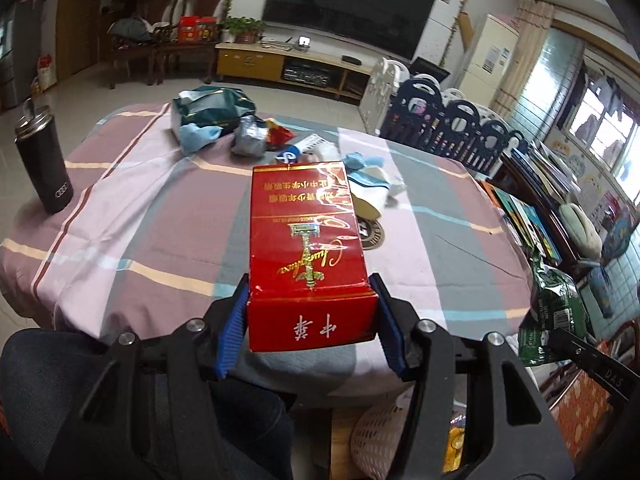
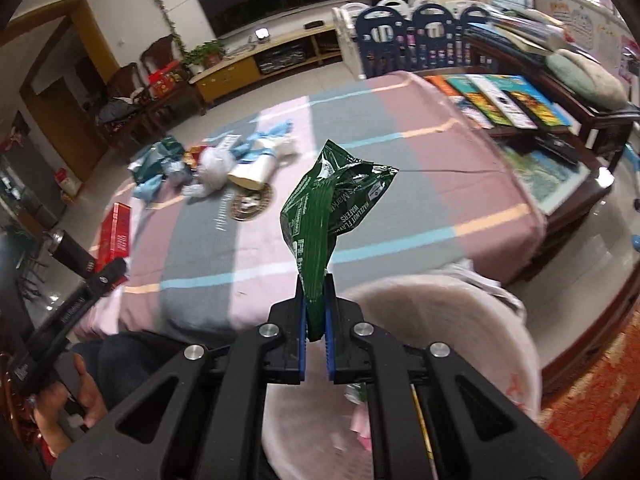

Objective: Collect trash
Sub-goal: 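Carry the green wrapper over the basket and open the right tool while the left tool holds the red box, then open the left tool over the basket to drop the red cigarette box, then move both tools back over the table toward the remaining trash, then grasp the white paper cup with blue stripes with the right tool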

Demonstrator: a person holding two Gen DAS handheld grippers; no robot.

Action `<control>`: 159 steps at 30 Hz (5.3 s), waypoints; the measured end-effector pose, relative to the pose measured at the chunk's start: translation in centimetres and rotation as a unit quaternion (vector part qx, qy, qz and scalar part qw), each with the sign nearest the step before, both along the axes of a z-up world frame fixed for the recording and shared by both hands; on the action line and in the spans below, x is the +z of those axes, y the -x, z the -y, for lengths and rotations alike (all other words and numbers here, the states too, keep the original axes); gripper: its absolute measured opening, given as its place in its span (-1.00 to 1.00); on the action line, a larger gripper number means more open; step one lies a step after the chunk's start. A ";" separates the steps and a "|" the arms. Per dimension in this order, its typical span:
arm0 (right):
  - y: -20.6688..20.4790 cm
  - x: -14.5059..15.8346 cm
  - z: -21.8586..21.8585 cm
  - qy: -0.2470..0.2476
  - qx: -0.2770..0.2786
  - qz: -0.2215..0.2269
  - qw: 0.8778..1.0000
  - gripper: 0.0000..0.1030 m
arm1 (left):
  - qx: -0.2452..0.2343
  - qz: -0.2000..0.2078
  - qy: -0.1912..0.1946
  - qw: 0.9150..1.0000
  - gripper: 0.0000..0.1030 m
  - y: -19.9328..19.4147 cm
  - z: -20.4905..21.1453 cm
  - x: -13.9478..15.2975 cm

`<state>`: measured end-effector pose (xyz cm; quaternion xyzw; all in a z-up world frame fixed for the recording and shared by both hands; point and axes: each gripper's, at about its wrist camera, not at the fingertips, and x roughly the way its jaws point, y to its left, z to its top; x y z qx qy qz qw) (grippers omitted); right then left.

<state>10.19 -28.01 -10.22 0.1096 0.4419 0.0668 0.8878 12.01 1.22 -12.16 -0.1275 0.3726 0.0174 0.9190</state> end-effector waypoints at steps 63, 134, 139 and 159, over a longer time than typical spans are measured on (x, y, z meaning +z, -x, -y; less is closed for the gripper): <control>-3.5 -4.0 -10.3 0.038 -0.018 -0.018 0.999 0.93 | 0.112 -0.059 0.053 0.991 0.90 -8.0 -10.2 -7.1; -29.8 -9.5 -27.5 0.108 0.104 -0.053 0.987 -0.20 | 0.217 -0.053 0.146 0.964 0.90 -6.0 -14.2 -7.9; -26.0 -8.8 -26.3 0.035 0.146 -0.072 0.986 -0.35 | 0.245 -0.047 0.167 0.954 0.90 -5.4 -15.1 -8.1; -26.7 -6.5 -14.2 0.026 -0.059 -0.048 0.997 0.70 | 0.256 -0.059 0.174 0.949 0.90 -5.5 -15.4 -8.7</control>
